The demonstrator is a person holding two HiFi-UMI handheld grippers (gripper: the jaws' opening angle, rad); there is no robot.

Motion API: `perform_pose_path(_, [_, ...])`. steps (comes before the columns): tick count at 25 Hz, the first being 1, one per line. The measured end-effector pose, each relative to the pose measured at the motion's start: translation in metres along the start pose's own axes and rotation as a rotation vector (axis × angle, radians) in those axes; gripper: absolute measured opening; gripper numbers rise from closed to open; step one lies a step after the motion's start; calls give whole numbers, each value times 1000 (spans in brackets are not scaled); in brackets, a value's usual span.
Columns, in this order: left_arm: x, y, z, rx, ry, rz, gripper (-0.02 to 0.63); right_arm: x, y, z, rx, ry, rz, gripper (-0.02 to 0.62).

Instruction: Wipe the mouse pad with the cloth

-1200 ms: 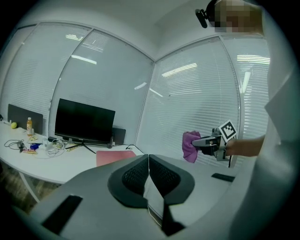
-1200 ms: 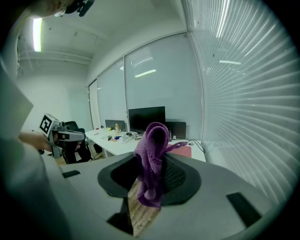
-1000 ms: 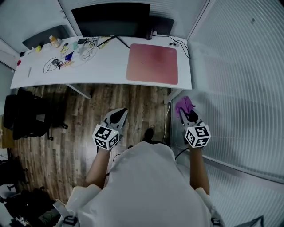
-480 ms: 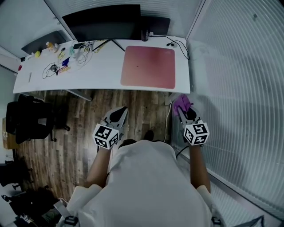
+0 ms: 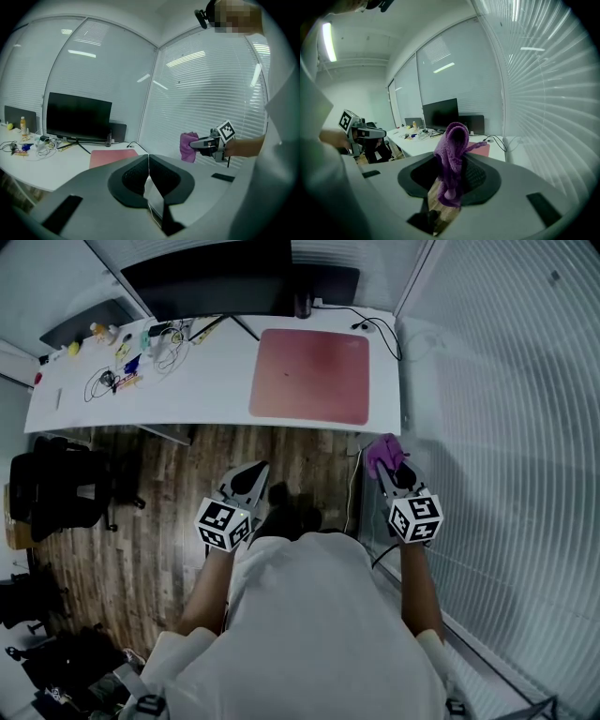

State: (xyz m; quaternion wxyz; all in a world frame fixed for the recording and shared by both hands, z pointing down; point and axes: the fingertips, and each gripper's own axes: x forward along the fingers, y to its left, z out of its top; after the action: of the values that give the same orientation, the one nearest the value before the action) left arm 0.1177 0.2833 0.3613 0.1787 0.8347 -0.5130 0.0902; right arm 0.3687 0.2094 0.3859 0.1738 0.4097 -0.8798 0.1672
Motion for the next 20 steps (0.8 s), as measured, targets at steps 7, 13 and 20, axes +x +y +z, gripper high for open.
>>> perform_pose_path(7, [22,23,4,-14,1,-12,18,21,-12,7,-10,26,-20,138])
perform_pose_path(13, [50,51,20,-14,6,-48,18,47,-25,20,14,37,-55,138])
perform_pose_path(20, [91,89,23,-29,52,-101,18,89,-43,23,47,88,-98,138])
